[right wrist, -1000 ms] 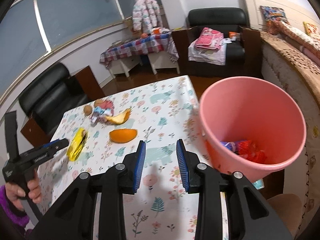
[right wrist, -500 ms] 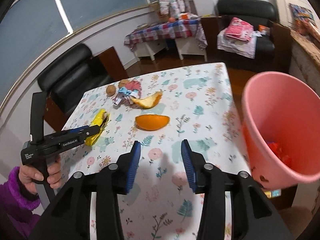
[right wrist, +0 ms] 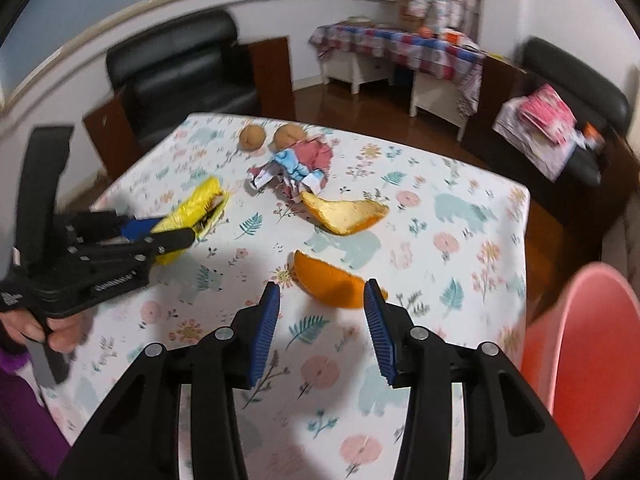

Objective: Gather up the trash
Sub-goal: 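Grasp the yellow plastic bag with the left gripper while the right grasps the orange peel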

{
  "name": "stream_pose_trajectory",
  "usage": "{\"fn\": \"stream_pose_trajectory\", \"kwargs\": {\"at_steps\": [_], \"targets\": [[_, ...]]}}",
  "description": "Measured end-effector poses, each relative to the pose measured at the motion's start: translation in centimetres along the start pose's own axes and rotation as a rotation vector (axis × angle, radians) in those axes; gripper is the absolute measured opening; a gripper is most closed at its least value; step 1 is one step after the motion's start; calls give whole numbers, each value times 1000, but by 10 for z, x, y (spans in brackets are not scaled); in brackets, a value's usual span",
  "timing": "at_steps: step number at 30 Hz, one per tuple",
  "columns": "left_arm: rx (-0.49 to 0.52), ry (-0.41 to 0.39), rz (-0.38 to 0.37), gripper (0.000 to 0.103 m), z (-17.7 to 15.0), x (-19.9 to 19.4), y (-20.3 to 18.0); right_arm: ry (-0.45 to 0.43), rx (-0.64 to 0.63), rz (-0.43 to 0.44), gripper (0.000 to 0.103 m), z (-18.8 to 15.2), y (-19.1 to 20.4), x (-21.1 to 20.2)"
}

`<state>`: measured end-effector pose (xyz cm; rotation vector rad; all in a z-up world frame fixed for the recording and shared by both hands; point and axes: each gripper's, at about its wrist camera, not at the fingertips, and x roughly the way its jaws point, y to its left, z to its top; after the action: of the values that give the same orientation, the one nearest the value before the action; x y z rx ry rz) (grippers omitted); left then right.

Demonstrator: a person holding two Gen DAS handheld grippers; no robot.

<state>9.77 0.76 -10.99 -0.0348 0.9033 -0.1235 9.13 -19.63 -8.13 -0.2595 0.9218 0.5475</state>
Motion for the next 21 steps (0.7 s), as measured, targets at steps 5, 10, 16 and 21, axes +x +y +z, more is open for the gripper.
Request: {"fn": "stream_pose_trajectory", "kwargs": {"at_steps": [5, 10, 16, 21], "targets": [[-43, -6, -31, 26, 0, 0, 7, 93, -174, -12, 44, 16, 8, 21], [-54, -6, -52, 26, 0, 0, 12, 153, -266, -39, 44, 20, 10, 44], [-61, -7, -64, 26, -1, -1, 15, 154, -268, -18, 44, 21, 9, 45], [-61, -6, -62, 26, 0, -1, 15, 174, -173, 43, 33, 20, -2, 44]]}}
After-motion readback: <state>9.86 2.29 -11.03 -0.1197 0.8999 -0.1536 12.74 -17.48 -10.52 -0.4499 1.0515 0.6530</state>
